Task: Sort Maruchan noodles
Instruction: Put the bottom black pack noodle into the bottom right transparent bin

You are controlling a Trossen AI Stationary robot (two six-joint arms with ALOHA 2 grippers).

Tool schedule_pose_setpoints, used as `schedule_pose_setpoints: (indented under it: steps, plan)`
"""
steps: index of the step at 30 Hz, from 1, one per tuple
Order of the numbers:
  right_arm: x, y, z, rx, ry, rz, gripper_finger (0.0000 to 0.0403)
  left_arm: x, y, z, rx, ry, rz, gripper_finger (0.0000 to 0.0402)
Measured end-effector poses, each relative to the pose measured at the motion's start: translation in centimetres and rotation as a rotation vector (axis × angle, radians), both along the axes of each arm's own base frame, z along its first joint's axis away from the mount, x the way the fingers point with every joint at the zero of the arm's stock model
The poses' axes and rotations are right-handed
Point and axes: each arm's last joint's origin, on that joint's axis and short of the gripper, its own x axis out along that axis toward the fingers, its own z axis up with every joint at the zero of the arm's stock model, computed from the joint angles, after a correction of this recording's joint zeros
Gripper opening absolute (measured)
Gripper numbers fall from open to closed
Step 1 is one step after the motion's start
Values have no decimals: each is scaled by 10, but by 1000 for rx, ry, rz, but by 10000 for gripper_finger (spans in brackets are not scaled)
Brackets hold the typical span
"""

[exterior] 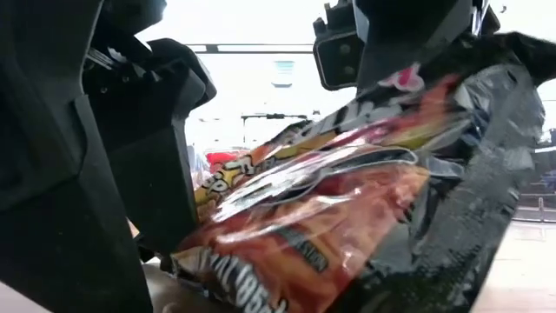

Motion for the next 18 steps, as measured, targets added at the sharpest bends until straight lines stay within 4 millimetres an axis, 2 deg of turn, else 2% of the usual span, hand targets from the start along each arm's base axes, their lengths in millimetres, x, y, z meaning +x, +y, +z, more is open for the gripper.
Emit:
schedule_pose_setpoints:
  steps: [6,12,18]
  plan:
    - [-1,0,-3,-2,25,-8,210,1,1,-1,0,3,-9,180]
    - [3,1,-1,-3,-38,10,210,4,4,-1,-2,4,-12,180]
    - [6,3,-13,-13,-31,23,210,6,5,-1,-5,-10,-3,180]
